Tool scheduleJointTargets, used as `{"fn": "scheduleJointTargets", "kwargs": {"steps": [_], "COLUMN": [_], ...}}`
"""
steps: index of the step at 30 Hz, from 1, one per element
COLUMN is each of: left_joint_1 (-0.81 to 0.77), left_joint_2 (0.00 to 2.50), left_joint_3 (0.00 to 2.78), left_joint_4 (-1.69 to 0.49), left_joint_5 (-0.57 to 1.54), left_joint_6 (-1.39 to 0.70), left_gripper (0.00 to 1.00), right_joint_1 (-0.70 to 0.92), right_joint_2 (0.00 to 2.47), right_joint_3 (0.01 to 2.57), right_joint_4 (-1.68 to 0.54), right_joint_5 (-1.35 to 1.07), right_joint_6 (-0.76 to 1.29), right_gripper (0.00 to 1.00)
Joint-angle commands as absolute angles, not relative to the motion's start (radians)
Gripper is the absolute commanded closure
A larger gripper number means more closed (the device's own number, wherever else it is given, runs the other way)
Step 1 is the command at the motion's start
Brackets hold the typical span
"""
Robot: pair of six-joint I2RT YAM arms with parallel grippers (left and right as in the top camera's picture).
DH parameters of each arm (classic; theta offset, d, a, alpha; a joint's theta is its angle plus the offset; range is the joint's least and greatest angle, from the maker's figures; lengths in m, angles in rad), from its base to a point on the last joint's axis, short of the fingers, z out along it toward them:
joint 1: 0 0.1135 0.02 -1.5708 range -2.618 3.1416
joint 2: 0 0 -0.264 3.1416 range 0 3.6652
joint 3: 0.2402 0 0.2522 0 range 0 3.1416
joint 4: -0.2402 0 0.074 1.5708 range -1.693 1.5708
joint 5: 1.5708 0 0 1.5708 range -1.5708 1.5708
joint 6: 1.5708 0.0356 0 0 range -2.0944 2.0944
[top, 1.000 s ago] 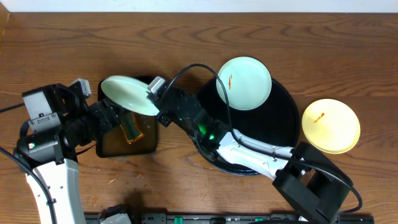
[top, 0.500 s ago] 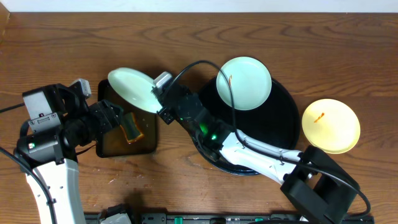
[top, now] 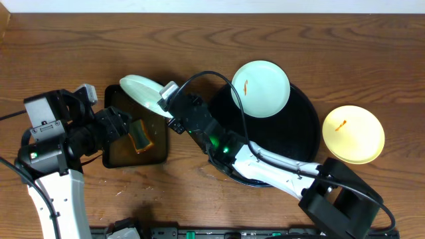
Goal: Clean dirty plates on tray and stack at the side
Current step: 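Carry the pale green plate right and set it at the table's right edge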
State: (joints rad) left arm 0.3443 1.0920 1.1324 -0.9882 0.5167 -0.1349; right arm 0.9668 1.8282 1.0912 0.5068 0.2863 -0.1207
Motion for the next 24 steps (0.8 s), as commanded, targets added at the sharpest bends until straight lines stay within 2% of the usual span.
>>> {"fn": "scheduleJointTargets", "kwargs": {"steps": [1,3,5,8,13,17,24], "left_joint_1": [0.348,0.348,0.348,0.348,0.348,0.348,0.348], "left_joint_2": [1.089,1.089,1.089,1.089,1.089,1.089,1.089], "left_joint_3": [1.147,1.147,1.147,1.147,1.147,1.147,1.147], "left_joint_4": [-0.991,-0.991,-0.991,-0.991,-0.988,-0.978,-0.964], "left_joint_5": [0.511,0.511,0.511,0.511,0.511,0.511,0.511], "left_joint_6": [-0.143,-0.143,-0.143,-0.143,-0.143,-0.143,-0.143], "left_gripper": [0.46,0.46,0.46,0.45,0.46,0.46,0.46], "right_joint_1": [0.967,0.968,0.965,0.927,0.774,0.558,0.061], "right_joint_2": [1.782,1.773,1.75,1.688,1.533,1.404,1.327], "right_joint_3": [1.105,1.105,1.105,1.105,1.105,1.105,1.105], "right_joint_4": [0.519,0.505,0.47,0.354,0.116,-0.117,-0.41], "right_joint_5": [0.426,0.307,0.385,0.553,0.411,0.122,-0.337], "right_joint_6": [0.028,-0.051,-0.004,0.228,0.503,0.671,0.713], "right_gripper": [0.99,0.99,0.99,0.99,0.99,0.99,0.99]}}
